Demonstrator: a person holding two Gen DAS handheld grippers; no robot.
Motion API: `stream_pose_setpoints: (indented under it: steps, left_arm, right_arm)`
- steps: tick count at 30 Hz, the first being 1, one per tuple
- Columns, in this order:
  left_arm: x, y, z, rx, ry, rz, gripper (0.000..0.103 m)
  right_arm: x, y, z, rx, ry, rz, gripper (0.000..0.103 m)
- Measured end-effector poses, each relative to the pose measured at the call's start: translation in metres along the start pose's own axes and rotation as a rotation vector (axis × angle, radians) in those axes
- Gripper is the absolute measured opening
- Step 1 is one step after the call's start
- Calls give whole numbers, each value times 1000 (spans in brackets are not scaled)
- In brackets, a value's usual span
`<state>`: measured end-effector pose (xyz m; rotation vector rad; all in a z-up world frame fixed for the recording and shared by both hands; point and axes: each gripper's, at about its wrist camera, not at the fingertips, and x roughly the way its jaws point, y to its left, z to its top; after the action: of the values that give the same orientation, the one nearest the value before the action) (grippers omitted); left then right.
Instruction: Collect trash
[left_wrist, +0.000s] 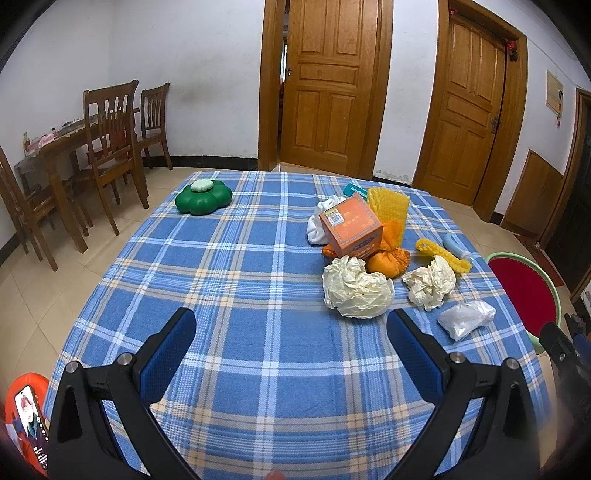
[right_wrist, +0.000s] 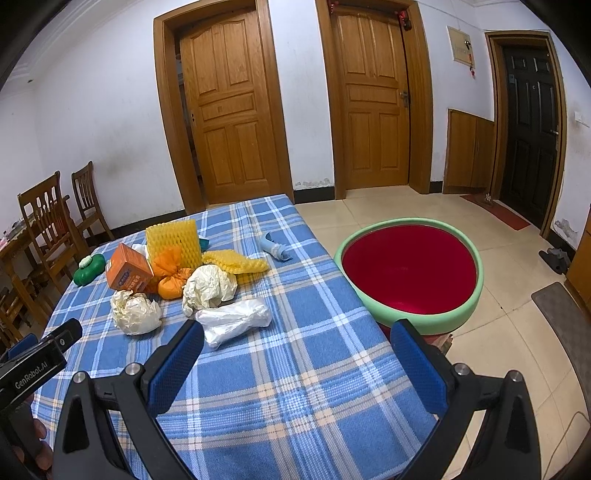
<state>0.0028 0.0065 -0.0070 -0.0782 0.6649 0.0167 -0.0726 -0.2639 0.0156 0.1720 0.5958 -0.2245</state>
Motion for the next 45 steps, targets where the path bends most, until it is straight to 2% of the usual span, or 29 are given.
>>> stream_pose_setpoints:
  steps: [45]
  left_arm:
    - [1,2,1,-2,4,-3,102]
  right_arm:
    - [2,1,-4,0,20,-1,103]
